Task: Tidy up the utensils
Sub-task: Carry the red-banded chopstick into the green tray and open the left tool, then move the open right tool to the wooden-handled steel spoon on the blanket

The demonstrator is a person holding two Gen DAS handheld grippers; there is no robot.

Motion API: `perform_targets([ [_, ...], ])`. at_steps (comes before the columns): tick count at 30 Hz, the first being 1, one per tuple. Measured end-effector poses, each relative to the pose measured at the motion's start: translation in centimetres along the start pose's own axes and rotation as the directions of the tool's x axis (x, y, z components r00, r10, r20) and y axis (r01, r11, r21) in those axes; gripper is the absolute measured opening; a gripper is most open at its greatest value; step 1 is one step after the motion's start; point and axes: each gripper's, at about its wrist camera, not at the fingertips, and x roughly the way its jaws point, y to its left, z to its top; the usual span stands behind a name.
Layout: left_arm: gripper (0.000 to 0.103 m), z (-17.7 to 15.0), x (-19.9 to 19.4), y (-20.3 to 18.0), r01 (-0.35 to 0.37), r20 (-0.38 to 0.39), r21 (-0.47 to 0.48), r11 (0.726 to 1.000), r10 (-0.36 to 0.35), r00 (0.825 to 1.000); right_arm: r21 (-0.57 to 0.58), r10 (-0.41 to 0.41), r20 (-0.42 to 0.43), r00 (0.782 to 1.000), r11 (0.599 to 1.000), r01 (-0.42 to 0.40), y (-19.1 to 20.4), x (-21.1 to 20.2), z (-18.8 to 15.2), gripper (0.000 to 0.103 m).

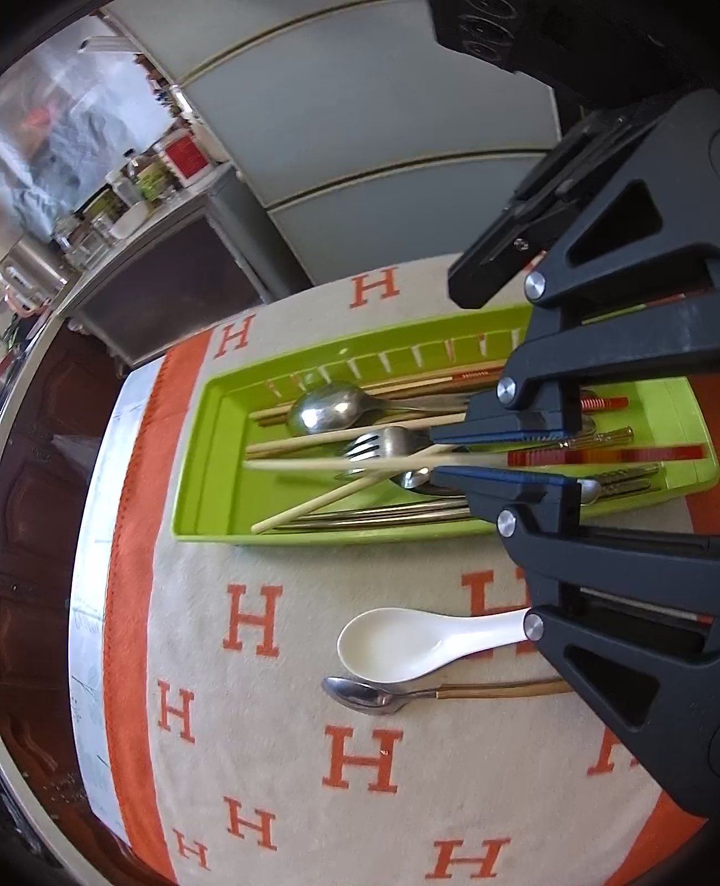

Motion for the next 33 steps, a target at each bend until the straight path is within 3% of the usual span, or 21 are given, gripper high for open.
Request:
perform_targets([
  [7, 0.005, -1.7, -1.9, 0.3, -0.04, 0.014, 0.072, 0.997, 0.039, 0.999, -0.019, 0.002, -0.012, 1.0, 1.0, -0.003, 0.8, 0.3, -0.4, 0.006],
  [9, 0.01, -2.1, -2.8, 1.1, -0.063, 0.022, 0.08, 0.995, 0.061, 0.998, -0.028, 0.005, -0.017, 1.0, 1.0, -0.006, 1.2, 0.3, -0.5, 0.006],
  [13, 0.023, -2.8, -4.7, 3.1, -0.108, 0.05, 0.069, 0.992, 0.105, 0.993, -0.045, 0.012, -0.025, 1.0, 0.999, -0.013, 2.1, 0.3, -0.9, 0.007],
  [19, 0.024, -3.7, -7.1, 6.8, -0.173, 0.073, 0.029, 0.984, 0.171, 0.983, -0.085, 0.026, -0.037, 0.999, 0.996, -0.029, 4.0, 0.2, -1.6, 0.007],
  [23, 0.031, -4.5, -8.5, 9.3, -0.217, 0.087, -0.001, 0.976, 0.216, 0.973, -0.116, 0.034, -0.049, 0.998, 0.993, -0.039, 5.4, 0.2, -2.2, 0.008],
  [25, 0.038, -5.0, -9.1, 10.3, -0.245, 0.103, -0.013, 0.969, 0.245, 0.964, -0.127, 0.039, -0.052, 0.998, 0.991, -0.045, 6.0, 0.3, -2.5, 0.016],
  [33, 0.039, -7.1, -10.3, 13.9, -0.328, 0.118, -0.045, 0.944, 0.331, 0.936, -0.175, 0.054, -0.085, 0.995, 0.982, -0.068, 8.6, 0.9, -3.5, 0.018],
])
